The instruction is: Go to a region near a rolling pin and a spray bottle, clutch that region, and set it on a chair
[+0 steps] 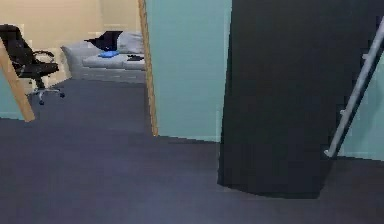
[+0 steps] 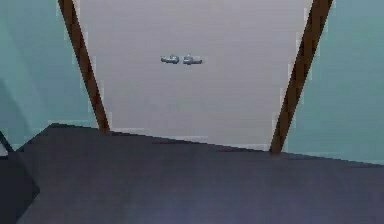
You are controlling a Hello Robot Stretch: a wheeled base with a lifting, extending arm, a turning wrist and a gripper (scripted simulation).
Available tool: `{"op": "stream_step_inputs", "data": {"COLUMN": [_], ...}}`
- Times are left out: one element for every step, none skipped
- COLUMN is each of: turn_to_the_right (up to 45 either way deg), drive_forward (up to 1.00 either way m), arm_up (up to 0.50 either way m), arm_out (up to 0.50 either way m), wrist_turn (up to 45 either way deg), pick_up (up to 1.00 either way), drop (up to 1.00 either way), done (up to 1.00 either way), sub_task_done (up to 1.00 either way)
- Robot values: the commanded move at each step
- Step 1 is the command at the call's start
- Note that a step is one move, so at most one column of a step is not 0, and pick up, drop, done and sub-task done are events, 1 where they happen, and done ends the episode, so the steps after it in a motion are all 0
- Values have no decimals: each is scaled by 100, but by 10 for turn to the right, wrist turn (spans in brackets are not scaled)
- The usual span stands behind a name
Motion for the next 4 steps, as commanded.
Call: {"op": "stream_step_inputs", "data": {"turn_to_the_right": [-270,0,-390,0], "drive_forward": [0,45,0,100], "arm_up": [0,0,0,0], "arm_out": [0,0,0,0], "wrist_turn": [0,0,0,0], "pick_up": [0,0,0,0], "drop": [0,0,0,0], "done": [0,0,0,0], "sub_task_done": [0,0,0,0]}}
